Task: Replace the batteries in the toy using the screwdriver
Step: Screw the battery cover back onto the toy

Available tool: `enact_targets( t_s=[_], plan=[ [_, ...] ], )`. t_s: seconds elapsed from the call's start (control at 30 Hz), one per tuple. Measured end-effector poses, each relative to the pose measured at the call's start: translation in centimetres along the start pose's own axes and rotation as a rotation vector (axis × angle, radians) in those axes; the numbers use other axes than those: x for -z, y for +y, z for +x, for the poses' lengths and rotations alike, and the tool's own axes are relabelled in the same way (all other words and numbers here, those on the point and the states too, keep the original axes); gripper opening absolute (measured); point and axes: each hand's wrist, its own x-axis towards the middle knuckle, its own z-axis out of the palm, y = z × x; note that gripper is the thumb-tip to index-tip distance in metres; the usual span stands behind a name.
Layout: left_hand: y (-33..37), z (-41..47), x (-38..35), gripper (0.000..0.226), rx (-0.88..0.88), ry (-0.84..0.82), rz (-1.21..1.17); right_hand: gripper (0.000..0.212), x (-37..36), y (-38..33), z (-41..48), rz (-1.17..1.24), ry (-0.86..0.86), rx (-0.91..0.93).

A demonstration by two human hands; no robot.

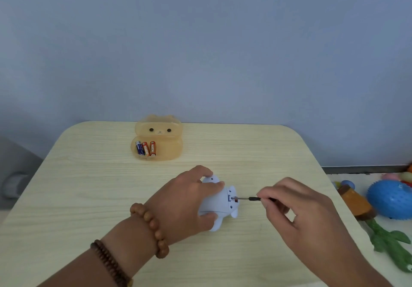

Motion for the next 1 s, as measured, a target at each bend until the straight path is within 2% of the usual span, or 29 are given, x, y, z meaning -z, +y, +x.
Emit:
enact_targets(
  t_s=[0.17, 0.3, 0.37, 0.47, 0.63, 0.77, 0.93, 1.0],
  plan=[
    [-0.2, 0.1, -0.1, 0.058, -0.004, 0.015, -0.017, 0.018, 1.2, -1.3, 3.7, -0.165, -0.198, -0.002],
    [0.0, 0.1, -0.3, 0.059, -0.004, 0.018, -0.018, 0.038, 0.8, -3.0, 6.2, -0.373, -0.33, -0.062],
    [0.1, 0.2, -0.4, 0.06, -0.003, 0.029, -0.015, 0.041, 0.7, -3.4, 6.7, -0.474, -0.357, -0.069],
    [0.0, 0.2, -0.5, 0.061, 0.008, 0.043, -0.037, 0.037, 0.9, -3.4, 6.9, -0.432, -0.392, -0.103],
    [0.1, 0.4, -0.6, 0.057, -0.02, 0.042, -0.046, 0.005, 0.3, -3.6, 6.1, -0.343, -0.464, -0.046],
    [0.3, 0.4, -0.9, 0.06, -0.04, 0.025, -0.049, 0.03, 0.4, -3.6, 5.9, -0.329, -0.48, 0.041],
    [0.1, 0.3, -0.9, 0.06, -0.024, 0.04, -0.094, 0.036, 1.1, -3.2, 5.8, -0.274, -0.492, 0.064],
    [0.3, 0.3, -0.8, 0.057, -0.021, 0.038, -0.105, 0.032, 0.9, -3.3, 5.6, -0.276, -0.485, 0.084]
  ],
)
